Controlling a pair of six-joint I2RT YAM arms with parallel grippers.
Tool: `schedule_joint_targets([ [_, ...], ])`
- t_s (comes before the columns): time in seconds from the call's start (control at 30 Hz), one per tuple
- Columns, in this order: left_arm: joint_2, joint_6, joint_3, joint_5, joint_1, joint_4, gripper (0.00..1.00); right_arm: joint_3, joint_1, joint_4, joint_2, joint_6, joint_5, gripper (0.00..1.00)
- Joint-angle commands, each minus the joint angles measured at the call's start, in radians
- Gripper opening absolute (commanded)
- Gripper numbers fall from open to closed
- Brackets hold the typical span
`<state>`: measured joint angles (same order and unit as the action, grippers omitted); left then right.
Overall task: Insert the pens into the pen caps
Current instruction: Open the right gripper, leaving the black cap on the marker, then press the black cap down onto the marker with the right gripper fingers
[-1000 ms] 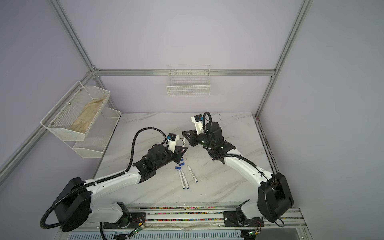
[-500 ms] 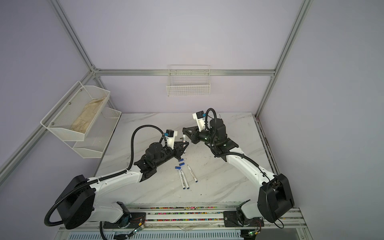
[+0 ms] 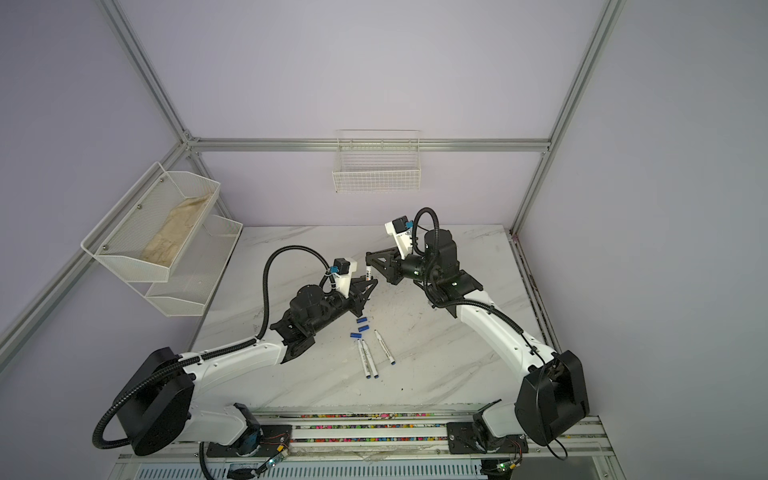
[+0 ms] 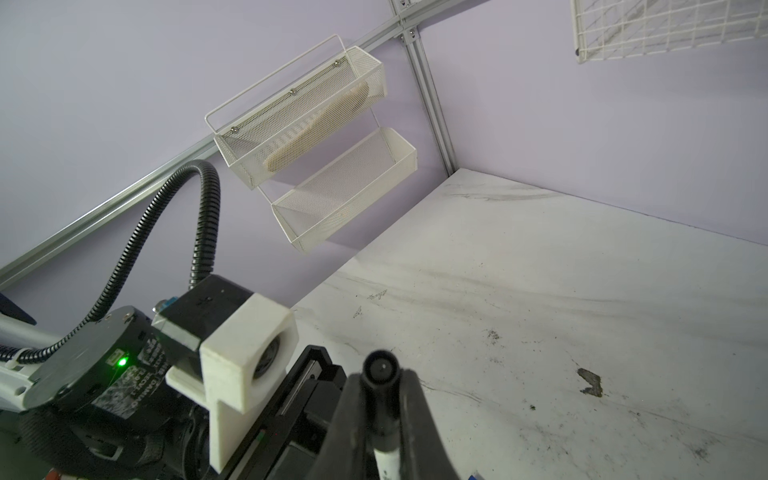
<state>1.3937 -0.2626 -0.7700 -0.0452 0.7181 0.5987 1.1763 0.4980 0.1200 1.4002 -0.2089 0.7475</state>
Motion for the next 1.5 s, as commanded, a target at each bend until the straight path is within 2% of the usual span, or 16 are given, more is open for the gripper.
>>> schedule_joint_targets([
  [0.0,-0.014,0.041,0.021,0.172,-0.021,0.279,0.00,-0.018,0.027,-0.198,-0.016,0.023,0.161,0.00],
  [0.07,-0.013,0.063,0.027,0.179,-0.015,0.283,0.00,-0.011,0.027,-0.197,-0.020,0.024,0.152,0.03],
  [0.3,-0.005,0.091,0.062,0.183,-0.002,0.293,0.00,0.023,0.027,-0.176,-0.068,0.040,0.019,0.43],
  [0.4,-0.002,0.088,0.080,0.182,0.000,0.294,0.00,0.037,0.027,-0.174,-0.093,0.051,-0.042,0.52],
  [0.5,-0.001,0.089,0.093,0.187,0.004,0.270,0.00,0.046,0.027,-0.170,-0.118,0.065,-0.109,0.55],
  [0.67,-0.002,0.094,0.119,0.183,0.034,0.231,0.00,0.085,0.027,-0.125,-0.113,0.040,-0.221,0.54],
  [0.9,0.007,0.076,0.138,0.198,0.079,0.221,0.00,0.179,0.059,-0.149,0.017,0.049,-0.187,0.50],
  [1.17,0.010,0.074,0.136,0.203,0.090,0.219,0.00,0.181,0.111,-0.167,0.048,0.060,-0.177,0.46],
  [1.3,0.011,0.078,0.129,0.190,0.091,0.213,0.00,0.170,0.113,-0.171,0.047,0.052,-0.184,0.34],
  [1.47,0.008,0.073,0.120,0.182,0.091,0.211,0.00,0.150,0.113,-0.169,0.057,0.037,-0.173,0.15],
])
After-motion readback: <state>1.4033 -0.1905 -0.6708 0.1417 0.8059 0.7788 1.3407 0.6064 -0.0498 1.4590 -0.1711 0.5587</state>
